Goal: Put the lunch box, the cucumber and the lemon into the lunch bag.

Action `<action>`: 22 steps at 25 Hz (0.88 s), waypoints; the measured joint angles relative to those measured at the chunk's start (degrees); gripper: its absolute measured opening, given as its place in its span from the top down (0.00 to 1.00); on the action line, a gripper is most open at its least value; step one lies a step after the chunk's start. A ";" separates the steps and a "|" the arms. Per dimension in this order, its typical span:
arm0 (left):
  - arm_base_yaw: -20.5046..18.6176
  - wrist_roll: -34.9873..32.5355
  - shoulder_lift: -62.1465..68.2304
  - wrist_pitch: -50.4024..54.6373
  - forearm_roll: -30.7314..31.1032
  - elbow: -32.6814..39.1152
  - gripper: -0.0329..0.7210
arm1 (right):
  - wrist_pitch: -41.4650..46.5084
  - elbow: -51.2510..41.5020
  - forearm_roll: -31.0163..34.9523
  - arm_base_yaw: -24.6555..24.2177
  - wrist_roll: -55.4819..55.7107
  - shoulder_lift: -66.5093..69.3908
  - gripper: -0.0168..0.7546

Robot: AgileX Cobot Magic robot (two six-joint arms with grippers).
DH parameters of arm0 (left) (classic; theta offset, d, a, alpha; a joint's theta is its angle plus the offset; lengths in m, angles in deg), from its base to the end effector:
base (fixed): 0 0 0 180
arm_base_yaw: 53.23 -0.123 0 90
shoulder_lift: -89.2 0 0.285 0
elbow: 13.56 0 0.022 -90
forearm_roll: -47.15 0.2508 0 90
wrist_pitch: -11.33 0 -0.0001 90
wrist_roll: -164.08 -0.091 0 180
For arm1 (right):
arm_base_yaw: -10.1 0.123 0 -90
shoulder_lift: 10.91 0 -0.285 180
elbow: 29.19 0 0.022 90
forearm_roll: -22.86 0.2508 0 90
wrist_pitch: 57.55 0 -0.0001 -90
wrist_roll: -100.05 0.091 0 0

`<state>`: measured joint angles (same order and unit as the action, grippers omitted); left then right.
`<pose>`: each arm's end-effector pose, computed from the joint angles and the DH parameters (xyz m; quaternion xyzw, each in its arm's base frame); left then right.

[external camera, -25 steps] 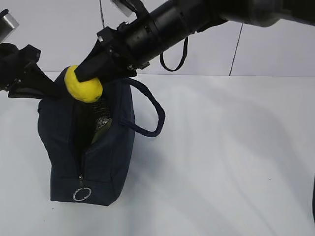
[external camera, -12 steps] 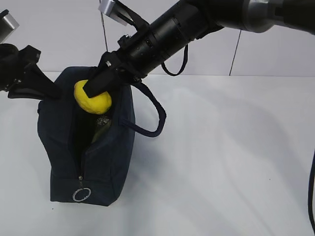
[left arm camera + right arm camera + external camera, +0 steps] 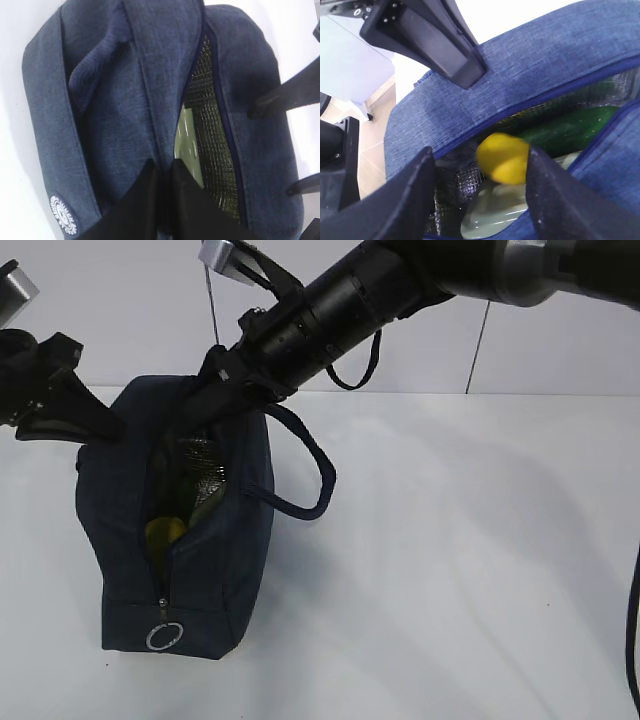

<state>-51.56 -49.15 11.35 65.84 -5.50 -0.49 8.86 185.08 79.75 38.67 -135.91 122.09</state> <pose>0.3229 -0.0684 0.2515 0.0539 0.9188 -0.3464 0.1813 0.3834 0.2883 0.2646 -0.4883 0.7344 0.4176 0.2188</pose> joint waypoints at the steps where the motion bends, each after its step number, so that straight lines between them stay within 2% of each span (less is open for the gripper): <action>1: 0.00 0.00 0.00 0.00 0.00 0.00 0.94 | -0.22 0.00 0.24 0.00 0.00 0.00 0.39; 6: 0.00 -0.10 0.00 0.00 0.04 0.00 0.94 | -0.22 2.91 1.18 0.00 1.01 0.00 0.39; 8: 0.00 -0.10 0.00 0.00 0.04 0.00 0.94 | -0.22 5.89 -0.45 0.00 2.98 0.00 0.39; 12: 0.00 -0.10 0.00 0.00 0.04 0.00 0.94 | 0.93 9.72 -13.51 0.00 13.04 -1.55 0.39; 16: 0.00 -0.10 0.00 0.00 0.04 0.00 0.94 | 3.06 9.95 -26.03 0.00 31.04 -3.94 0.39; 19: 0.00 -0.12 0.00 0.00 0.04 0.00 0.94 | 4.07 9.95 -28.98 0.00 38.10 -4.43 0.39; 22: 0.00 -0.12 0.00 0.00 0.04 0.00 0.94 | 4.59 9.95 -29.48 0.00 40.52 -4.43 0.42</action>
<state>-51.56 -49.27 11.35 65.84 -5.46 -0.49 13.45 195.04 50.28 38.67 -95.39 117.66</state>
